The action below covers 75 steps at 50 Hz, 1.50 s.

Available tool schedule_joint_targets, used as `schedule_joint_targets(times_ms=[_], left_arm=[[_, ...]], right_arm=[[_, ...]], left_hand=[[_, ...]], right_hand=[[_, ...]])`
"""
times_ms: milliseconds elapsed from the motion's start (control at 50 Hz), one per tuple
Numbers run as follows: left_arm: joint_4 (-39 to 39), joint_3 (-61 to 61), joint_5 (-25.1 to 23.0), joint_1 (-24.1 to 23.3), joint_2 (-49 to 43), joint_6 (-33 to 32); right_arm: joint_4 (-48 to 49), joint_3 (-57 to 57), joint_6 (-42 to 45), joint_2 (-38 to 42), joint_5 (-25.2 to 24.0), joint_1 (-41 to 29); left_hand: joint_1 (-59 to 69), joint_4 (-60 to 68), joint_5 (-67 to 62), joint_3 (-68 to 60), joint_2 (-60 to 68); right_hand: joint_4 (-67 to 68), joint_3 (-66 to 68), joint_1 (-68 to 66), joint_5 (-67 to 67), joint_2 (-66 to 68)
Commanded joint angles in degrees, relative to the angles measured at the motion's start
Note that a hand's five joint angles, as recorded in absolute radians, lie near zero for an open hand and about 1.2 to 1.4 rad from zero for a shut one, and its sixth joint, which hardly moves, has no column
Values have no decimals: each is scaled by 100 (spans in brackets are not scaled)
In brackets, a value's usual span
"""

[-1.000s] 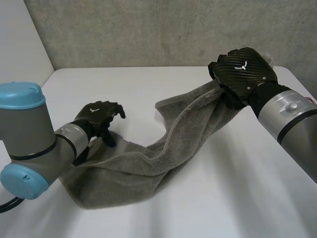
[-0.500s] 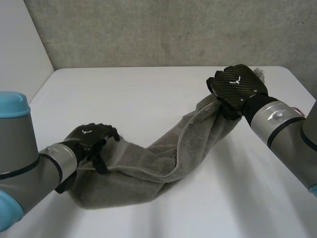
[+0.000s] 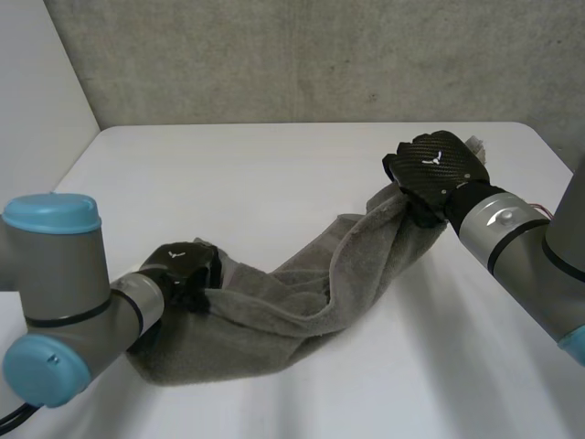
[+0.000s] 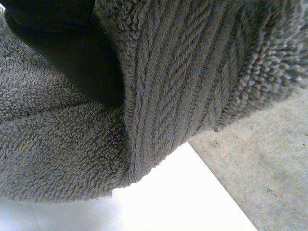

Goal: Fold the laundry

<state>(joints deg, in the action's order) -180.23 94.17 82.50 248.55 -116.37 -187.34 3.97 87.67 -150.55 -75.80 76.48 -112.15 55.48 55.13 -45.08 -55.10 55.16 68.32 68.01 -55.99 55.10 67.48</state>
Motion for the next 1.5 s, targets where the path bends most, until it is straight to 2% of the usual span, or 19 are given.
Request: schedule_joint_targets(times_ms=[20, 100, 140, 220, 240, 280, 300, 340, 400, 600, 780, 960, 1080, 1120, 1160, 1180, 1220, 1320, 1500], left_arm=[[-161, -958, 99, 9, -360, -31], [-267, -1832, 214, 27, -404, -40], [-320, -3021, 258, 27, -439, -40], [-390, -4354, 354, 27, -571, -49], [-460, -4946, 441, 27, -615, -49], [-591, -5430, 590, 27, -624, -49], [-749, -5774, 774, 27, -598, -49], [-925, -5908, 924, 27, -537, -49], [-1129, -5892, 1075, 27, -422, -40], [-1497, -3532, 1093, 45, 202, -31], [-2129, -1246, 1014, 9, -262, -66], [-2306, -179, 838, 9, -439, -84], [-2227, 409, 829, 27, 121, -84], [-2210, 506, 829, 36, 281, -84], [-2166, 620, 829, 79, 500, -84], [-2166, 621, 829, 80, 501, -84], [-2122, 656, 829, 88, 607, -84], [-2043, 708, 829, 97, 914, -66], [-2043, 814, 829, 53, 923, -49]], right_arm=[[94, -740, 420, 583, 25, -26], [278, -1564, 675, 1039, 103, -61], [455, -2096, 746, 1270, 236, -70], [1672, -3586, 764, 1699, 954, -96], [1677, -3590, 764, 1700, 956, -96], [2840, -3967, 746, 1727, 1307, -96], [2846, -3968, 746, 1727, 1308, -96], [3721, -3942, 738, 1605, 1404, -105], [3839, -3697, 729, 1420, 1387, -97], [3147, -2134, 720, 1147, 992, -26], [2223, -736, 737, 1664, 869, -17], [1730, -83, 799, 1955, 816, -26], [904, 119, 720, 1665, 816, -26], [701, 171, 720, 1533, 816, -26], [465, 311, 694, 1315, 781, -9], [464, 312, 694, 1314, 781, -9], [429, 426, 667, 1147, 798, 18], [420, 523, 379, 989, 807, 280], [438, 672, 166, 795, 772, 528]], left_hand=[[2452, 2487, -2492, -2490, 2484], [2452, 2487, -2492, -2490, 2484], [2452, 2487, -2492, -2490, 2484], [2452, 2487, -2492, -2490, 2484], [2452, 2487, -2492, -2490, 2484], [2452, 2487, -2492, -2490, 2484], [2452, 2487, -2492, -2490, 2484], [2452, 2487, -2492, -2490, 2484], [2452, 2487, -2492, -2490, 2484], [2452, 2487, -2492, -2490, 2484], [2452, 2487, -2492, -2490, 2484], [2452, 2487, -2492, -2490, 2484], [2452, 2487, -2492, -2490, 2484], [2452, 2487, -2492, -2490, 2484], [2452, 2487, -2492, -2490, 2484], [2452, 2487, -2492, -2490, 2484], [2452, 2487, -2492, -2490, 2484], [2452, 2487, -2492, -2490, 2484], [2452, 2487, -2492, -2490, 2484]], right_hand=[[1168, 1199, -2401, 1490, 1252], [1168, 1199, -2401, 1490, 1252], [1168, 1199, -2401, 1490, 1252], [1168, 1199, -2401, 1490, 1252], [1168, 1199, -2401, 1490, 1252], [1168, 1199, -2401, 1490, 1252], [1168, 1199, -2401, 1490, 1252], [1168, 1199, -2401, 1490, 1252], [1168, 1199, -2401, 1490, 1252], [1168, 1199, -2401, 1490, 1252], [1168, 1199, -2401, 1490, 1252], [1168, 1199, -2401, 1490, 1252], [1168, 1199, -2401, 1490, 1252], [888, 919, -2121, 1210, 972], [-1555, -1524, 321, -1233, -1470], [-1568, -1537, 335, -1246, -1484], [-3328, -3296, 2094, -3006, -3243], [-4023, -3992, 2790, -3701, -3939], [-3873, -3842, 2639, -3551, -3788]])
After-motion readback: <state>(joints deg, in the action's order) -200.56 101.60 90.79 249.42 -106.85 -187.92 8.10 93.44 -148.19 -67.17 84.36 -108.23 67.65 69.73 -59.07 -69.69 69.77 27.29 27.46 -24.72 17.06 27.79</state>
